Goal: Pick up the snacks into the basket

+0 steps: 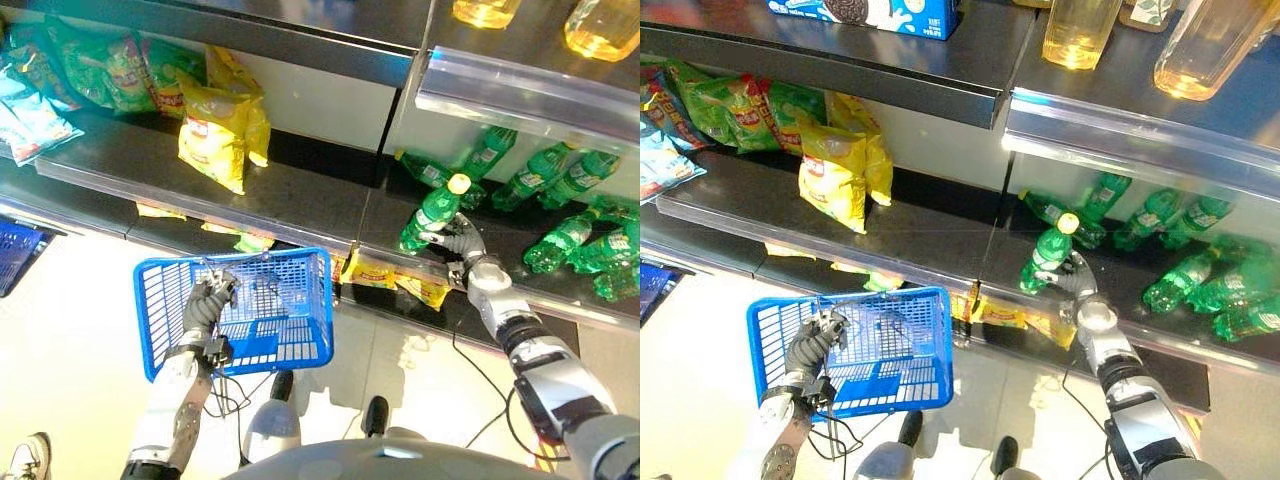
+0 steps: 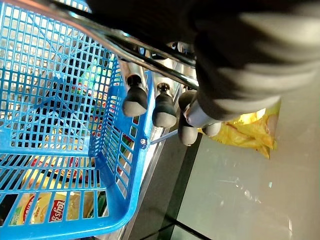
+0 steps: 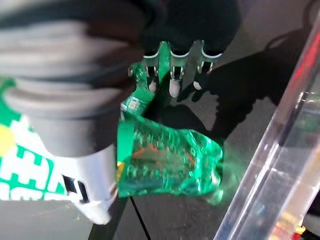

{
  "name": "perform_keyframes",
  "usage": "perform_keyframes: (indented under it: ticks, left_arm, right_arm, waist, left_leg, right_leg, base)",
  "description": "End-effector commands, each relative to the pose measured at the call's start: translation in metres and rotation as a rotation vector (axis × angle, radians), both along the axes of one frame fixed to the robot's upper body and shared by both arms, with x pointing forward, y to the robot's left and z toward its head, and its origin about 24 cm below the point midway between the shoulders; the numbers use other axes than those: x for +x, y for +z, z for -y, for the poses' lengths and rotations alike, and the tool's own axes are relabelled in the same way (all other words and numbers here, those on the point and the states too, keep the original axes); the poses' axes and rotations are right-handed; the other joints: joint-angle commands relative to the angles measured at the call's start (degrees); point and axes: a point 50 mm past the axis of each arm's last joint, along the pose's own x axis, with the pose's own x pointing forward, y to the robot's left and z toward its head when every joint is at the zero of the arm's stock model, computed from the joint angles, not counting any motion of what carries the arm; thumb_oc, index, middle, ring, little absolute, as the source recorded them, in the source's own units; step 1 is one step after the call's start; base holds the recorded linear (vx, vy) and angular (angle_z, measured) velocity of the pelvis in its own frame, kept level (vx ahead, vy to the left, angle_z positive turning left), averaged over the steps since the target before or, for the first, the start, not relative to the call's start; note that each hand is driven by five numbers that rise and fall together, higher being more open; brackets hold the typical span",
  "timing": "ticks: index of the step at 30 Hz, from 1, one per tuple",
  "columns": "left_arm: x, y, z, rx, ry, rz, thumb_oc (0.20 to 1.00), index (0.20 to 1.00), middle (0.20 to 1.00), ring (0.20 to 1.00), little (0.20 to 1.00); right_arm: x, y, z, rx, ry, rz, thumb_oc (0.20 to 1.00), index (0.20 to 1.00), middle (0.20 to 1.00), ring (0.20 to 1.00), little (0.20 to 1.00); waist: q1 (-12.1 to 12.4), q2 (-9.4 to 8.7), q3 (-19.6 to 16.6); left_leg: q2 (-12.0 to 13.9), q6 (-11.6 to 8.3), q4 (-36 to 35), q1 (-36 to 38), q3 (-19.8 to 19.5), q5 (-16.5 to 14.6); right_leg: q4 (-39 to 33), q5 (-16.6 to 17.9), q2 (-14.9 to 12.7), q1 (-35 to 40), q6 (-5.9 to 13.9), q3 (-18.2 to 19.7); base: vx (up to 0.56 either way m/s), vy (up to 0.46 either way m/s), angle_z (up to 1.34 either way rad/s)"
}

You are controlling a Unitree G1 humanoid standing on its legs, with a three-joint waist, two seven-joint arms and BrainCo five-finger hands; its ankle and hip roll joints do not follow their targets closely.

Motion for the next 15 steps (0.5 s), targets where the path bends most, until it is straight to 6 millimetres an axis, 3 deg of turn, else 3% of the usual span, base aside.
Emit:
perform_keyframes:
  ticks: [1, 15]
  left_arm:
    - [0.020, 0.077, 0.012, -0.013, -0.068, 0.407, 0.200, 0.200, 0.200, 0.200, 0.200]
    - [0.021, 0.087, 0.021, -0.034, -0.120, 0.444, 0.200, 0.200, 0.200, 0.200, 0.200]
  right_arm:
    - [0.031, 0.044, -0.004, -0.026, 0.020, 0.125, 1.000, 1.000, 1.000, 1.000, 1.000]
    - [0.046, 0.067, 0.009, 0.026, -0.104, 0.162, 1.000, 1.000, 1.000, 1.000, 1.000]
  waist:
    - [0.6, -0.20, -1.8]
    - [3.7, 1.60, -0.5]
  left_leg:
    - [-3.6, 4.02, 0.1, -0.9, -0.8, -2.9]
    - [-5.3, 3.84, 0.1, -4.5, -6.1, -1.1]
  right_leg:
    - [6.8, -2.9, -1.4, -3.0, 1.97, -0.8]
    - [8.1, -3.5, -2.8, -3.8, 1.83, -6.5]
  base:
    - [0.00, -0.002, 0.11]
    - [0.00, -0.006, 0.21]
